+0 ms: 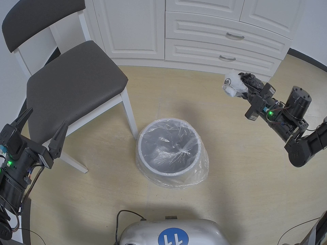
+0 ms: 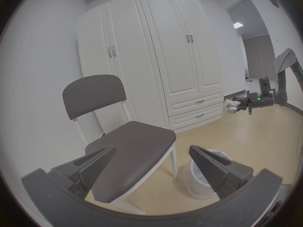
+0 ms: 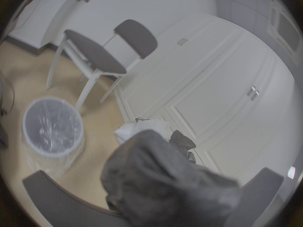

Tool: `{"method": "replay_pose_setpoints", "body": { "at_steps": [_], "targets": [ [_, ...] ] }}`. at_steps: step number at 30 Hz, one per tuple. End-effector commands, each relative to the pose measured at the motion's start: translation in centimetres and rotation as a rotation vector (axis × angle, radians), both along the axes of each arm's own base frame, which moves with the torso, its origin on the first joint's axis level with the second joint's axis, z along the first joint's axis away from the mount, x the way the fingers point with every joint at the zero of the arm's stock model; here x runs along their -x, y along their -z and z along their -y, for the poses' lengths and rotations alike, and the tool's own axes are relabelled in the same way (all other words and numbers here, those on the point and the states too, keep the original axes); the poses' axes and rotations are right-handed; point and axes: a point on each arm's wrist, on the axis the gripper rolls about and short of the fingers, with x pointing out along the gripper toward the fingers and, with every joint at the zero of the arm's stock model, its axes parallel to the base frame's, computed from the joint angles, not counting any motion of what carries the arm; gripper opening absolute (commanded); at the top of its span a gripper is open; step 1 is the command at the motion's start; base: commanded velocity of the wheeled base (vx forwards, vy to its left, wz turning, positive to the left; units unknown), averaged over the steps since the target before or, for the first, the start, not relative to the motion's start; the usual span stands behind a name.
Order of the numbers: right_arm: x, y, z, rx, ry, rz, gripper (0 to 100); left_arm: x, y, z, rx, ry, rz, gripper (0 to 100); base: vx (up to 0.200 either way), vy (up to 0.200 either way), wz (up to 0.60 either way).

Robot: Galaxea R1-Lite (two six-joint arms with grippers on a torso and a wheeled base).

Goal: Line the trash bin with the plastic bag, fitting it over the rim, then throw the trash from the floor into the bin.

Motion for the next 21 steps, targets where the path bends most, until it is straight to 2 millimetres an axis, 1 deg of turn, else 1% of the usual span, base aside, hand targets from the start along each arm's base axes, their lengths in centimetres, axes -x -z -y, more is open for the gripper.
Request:
{"method": "replay_pose_setpoints", "body": {
  "at_steps": [1,3,4,5,6,7,8,10,11,12,13,14,15,16,21],
  "targets": [
    [-0.7,-1.7,0.5,0.183,-0.028,0.060,0,0.0,-0.2,0.1,0.008,0.004,0.007,100,0.000,0.000,0.00],
    [-0.9,-1.6,0.1,0.296,-0.058,0.090,0,0.0,-0.3,0.0,0.017,0.004,0.013,100,0.000,0.000,0.00],
    [-0.9,-1.6,0.1,0.296,-0.058,0.090,0,0.0,-0.3,0.0,0.017,0.004,0.013,100,0.000,0.000,0.00],
    [-1.1,-1.3,-0.5,0.401,-0.102,0.114,0,0.0,-0.3,0.0,0.024,0.004,0.014,100,0.000,0.000,0.00],
    [-1.1,-1.3,-0.5,0.401,-0.102,0.114,0,0.0,-0.3,0.0,0.024,0.004,0.014,100,0.000,0.000,0.00],
    [-1.1,-0.6,-1.4,0.488,-0.152,0.099,0,0.0,-0.4,0.0,0.032,0.004,0.014,100,0.000,0.000,0.00],
    [-1.0,-0.1,-2.1,0.521,-0.180,0.075,0,0.0,-0.4,0.0,0.034,0.004,0.016,100,0.000,0.000,0.00],
    [-0.5,0.7,-3.5,0.567,-0.231,0.033,0,-0.1,-0.6,0.0,0.048,0.007,0.021,100,0.000,0.000,0.00],
    [-0.5,0.9,-3.7,0.570,-0.236,0.026,0,-0.1,-0.7,0.0,0.050,0.007,0.022,100,0.000,0.000,0.00],
    [-0.4,1.9,-4.9,0.608,-0.281,0.002,0,-0.1,-0.9,0.0,0.068,0.009,0.030,100,0.000,0.000,0.00],
    [-0.3,2.2,-5.3,0.620,-0.294,-0.001,0,0.0,-0.9,-0.1,0.073,0.010,0.031,100,0.000,0.000,0.00],
    [-0.3,2.6,-6.4,0.649,-0.323,0.005,0,0.1,-1.1,-0.1,0.082,0.011,0.043,100,0.000,0.000,0.00],
    [-0.3,2.6,-6.4,0.649,-0.323,0.005,0,0.1,-1.1,-0.1,0.082,0.011,0.043,100,0.000,0.000,0.00],
    [-0.4,3.4,-7.5,0.677,-0.353,0.006,0,0.3,-1.3,-0.2,0.086,0.013,0.051,100,0.000,0.000,0.00],
    [-0.6,5.8,-9.1,0.718,-0.412,-0.040,0,0.3,-1.4,-0.2,0.084,0.039,0.059,100,0.000,0.000,0.00]
  ]
}}
